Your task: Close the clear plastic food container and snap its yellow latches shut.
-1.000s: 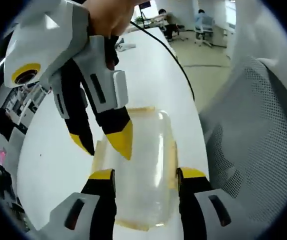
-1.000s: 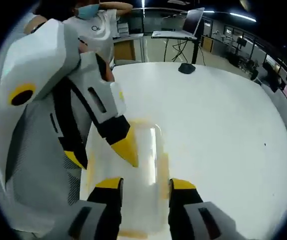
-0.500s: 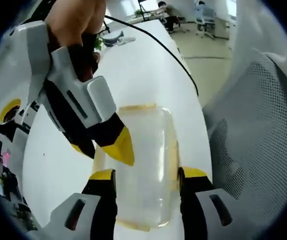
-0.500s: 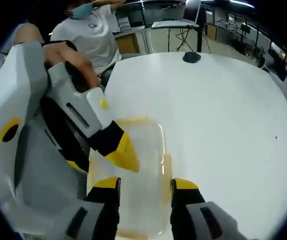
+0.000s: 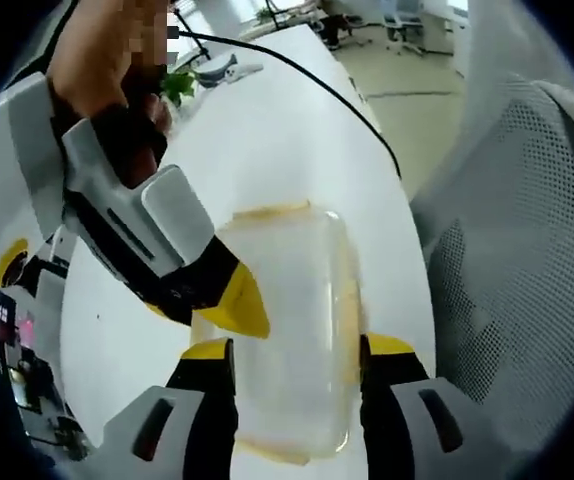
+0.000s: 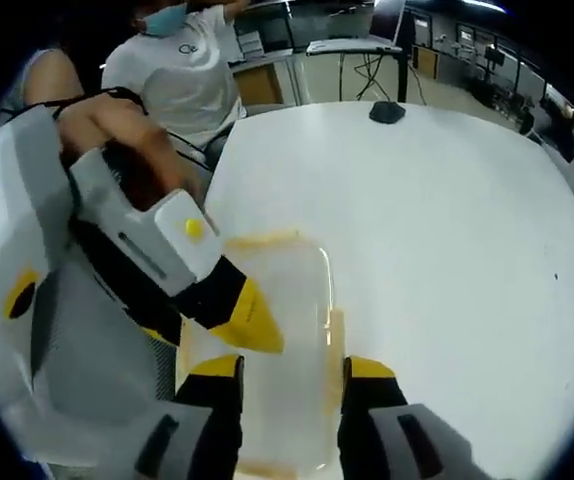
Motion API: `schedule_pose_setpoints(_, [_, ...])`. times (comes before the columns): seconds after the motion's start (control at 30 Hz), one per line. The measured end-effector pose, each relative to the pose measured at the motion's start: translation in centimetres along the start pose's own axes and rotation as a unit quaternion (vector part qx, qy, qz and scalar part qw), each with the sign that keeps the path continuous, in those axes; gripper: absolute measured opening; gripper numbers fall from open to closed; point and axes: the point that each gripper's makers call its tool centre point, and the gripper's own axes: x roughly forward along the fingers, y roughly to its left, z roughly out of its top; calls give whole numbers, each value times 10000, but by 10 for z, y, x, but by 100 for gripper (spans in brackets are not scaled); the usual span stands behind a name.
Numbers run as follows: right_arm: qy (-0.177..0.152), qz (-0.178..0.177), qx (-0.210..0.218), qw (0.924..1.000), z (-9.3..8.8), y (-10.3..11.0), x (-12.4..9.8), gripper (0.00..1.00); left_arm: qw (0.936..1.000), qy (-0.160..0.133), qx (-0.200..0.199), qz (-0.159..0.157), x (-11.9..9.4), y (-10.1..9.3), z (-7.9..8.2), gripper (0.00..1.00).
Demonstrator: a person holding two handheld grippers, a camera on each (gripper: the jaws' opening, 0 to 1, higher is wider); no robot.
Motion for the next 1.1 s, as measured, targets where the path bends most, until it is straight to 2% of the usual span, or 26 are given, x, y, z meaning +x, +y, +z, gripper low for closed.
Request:
schedule_pose_setpoints(0.03, [-6,123,232,9997,2,2,2,34,9996,2,261,116,-2,4,1,45])
schedule_pose_setpoints(0.07, [106,152,47,9998,2,0,2,34,9999,22,22,105,-2,2,0,45])
schedule_pose_setpoints(0.27, [189,211,159,9995,0,0,0,34,9996,9,89,261,-1,2,0,45])
schedule_pose_setpoints(0.37, [195,145,91,9997,-2,1,0,35,9998,-41,44,176,-1,3,-1,46])
schedule_pose_setpoints(0.57, [-207,63,1,9998,-2,0,-4,37,9997,-193,91,119,-1,2,1,48])
schedule_pose_setpoints(0.6, [-414,-57,-203,9989,2,0,-5,36,9996,-227,118,147,-2,2,0,48])
schedule_pose_setpoints(0.67, [-537,-323,-465,9969,-1,-3,-12,33,9992,-265,212,230,-2,2,1,47])
schedule_pose_setpoints(0.7, [-613,-415,-388,9965,-2,-5,-15,31,9990,-261,213,284,-2,3,0,47])
schedule_pose_setpoints(0.73, [-812,-486,-142,9954,1,-5,-20,29,9988,-374,71,307,-3,4,3,48])
schedule_pose_setpoints(0.77, [-1005,-483,-15,9938,4,-3,-24,28,9986,-493,-86,193,-4,1,7,50])
schedule_pose_setpoints(0.8, [-1157,-491,53,9921,6,0,-28,28,9972,-648,-301,227,-8,5,11,51])
schedule_pose_setpoints(0.9, [-1127,-627,-26,9916,-2,2,-34,28,9967,-652,-439,189,-13,11,12,58])
schedule_pose_setpoints(1.0, [-1013,-725,-240,9919,-9,7,-36,27,9955,-853,-375,191,-21,16,17,57])
schedule_pose_setpoints(1.1, [-1026,-824,-322,9908,-12,12,-41,28,9945,-996,-330,31,-28,16,18,58])
